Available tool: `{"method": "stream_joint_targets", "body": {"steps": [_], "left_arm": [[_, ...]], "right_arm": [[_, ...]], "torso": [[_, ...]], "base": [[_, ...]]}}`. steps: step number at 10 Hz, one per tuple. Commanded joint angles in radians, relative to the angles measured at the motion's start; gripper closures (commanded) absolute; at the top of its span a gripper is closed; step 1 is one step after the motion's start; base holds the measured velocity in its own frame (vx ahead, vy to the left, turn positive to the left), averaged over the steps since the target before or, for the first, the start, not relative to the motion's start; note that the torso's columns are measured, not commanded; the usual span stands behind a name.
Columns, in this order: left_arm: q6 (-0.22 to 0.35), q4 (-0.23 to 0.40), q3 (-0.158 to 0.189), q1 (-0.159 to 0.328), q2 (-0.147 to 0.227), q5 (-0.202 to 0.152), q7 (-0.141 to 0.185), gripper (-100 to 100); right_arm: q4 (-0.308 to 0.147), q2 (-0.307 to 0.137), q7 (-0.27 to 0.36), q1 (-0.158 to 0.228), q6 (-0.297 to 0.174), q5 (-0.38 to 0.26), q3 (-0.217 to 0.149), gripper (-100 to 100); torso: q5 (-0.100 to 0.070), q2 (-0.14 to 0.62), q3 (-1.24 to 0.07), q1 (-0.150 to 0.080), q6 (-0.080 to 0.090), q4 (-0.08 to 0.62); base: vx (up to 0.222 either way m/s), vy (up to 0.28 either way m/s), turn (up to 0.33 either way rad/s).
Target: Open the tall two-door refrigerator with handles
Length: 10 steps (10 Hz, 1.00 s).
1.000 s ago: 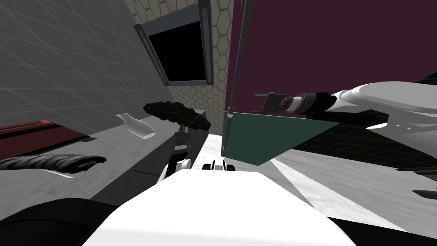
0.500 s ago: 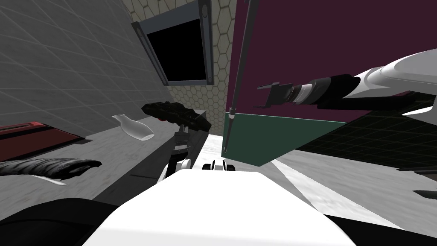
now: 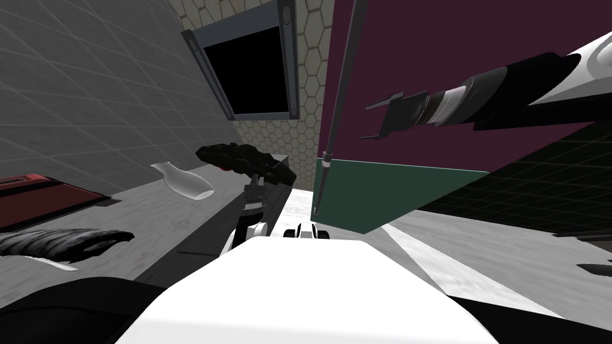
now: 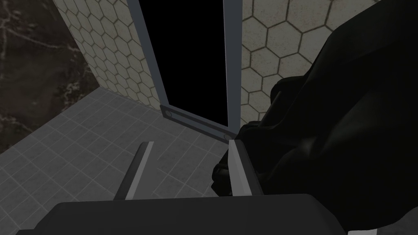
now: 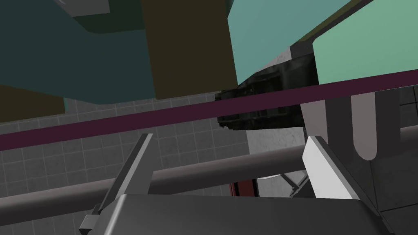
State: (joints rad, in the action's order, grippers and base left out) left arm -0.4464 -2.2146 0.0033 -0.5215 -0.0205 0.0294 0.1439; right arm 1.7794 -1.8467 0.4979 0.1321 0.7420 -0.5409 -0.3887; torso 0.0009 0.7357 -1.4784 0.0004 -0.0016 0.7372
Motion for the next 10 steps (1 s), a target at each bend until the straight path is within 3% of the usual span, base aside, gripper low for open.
{"method": "stream_joint_targets", "body": {"steps": [1,2,3,6,7,10], "left_arm": [[0.000,0.000,0.000,0.000,0.000,0.000,0.000,0],[0.000,0.000,0.000,0.000,0.000,0.000,0.000,0],[0.000,0.000,0.000,0.000,0.000,0.000,0.000,0],[0.000,0.000,0.000,0.000,0.000,0.000,0.000,0],[0.000,0.000,0.000,0.000,0.000,0.000,0.000,0],[0.000,0.000,0.000,0.000,0.000,0.000,0.000,0]], "right_arm": [[-0.031,-0.083,-0.001,0.030,-0.009,-0.011,-0.014,-100],[-0.031,-0.092,-0.001,0.030,-0.009,-0.011,-0.014,-100],[-0.061,-0.118,-0.003,0.055,-0.010,-0.026,-0.031,-100],[-0.091,-0.226,-0.007,0.079,-0.011,-0.035,-0.047,-100],[-0.091,-0.226,-0.007,0.079,-0.011,-0.040,-0.047,-100],[-0.146,-0.333,-0.014,0.124,-0.014,-0.066,-0.078,-100]], "torso": [[0.000,0.000,0.000,0.001,0.001,0.000],[0.000,0.000,0.000,0.001,0.001,0.000],[0.000,-0.001,0.000,0.001,0.000,0.000],[0.001,-0.002,-0.002,0.002,0.000,-0.001],[0.000,-0.002,-0.001,0.001,0.000,-0.001],[0.000,-0.002,-0.002,0.001,0.000,-0.001]], "base": [[0.038,0.024,-0.020],[0.019,0.015,-0.011],[0.028,0.023,-0.022],[0.041,0.028,-0.024],[0.012,0.015,-0.008],[0.028,0.026,-0.024]]}}
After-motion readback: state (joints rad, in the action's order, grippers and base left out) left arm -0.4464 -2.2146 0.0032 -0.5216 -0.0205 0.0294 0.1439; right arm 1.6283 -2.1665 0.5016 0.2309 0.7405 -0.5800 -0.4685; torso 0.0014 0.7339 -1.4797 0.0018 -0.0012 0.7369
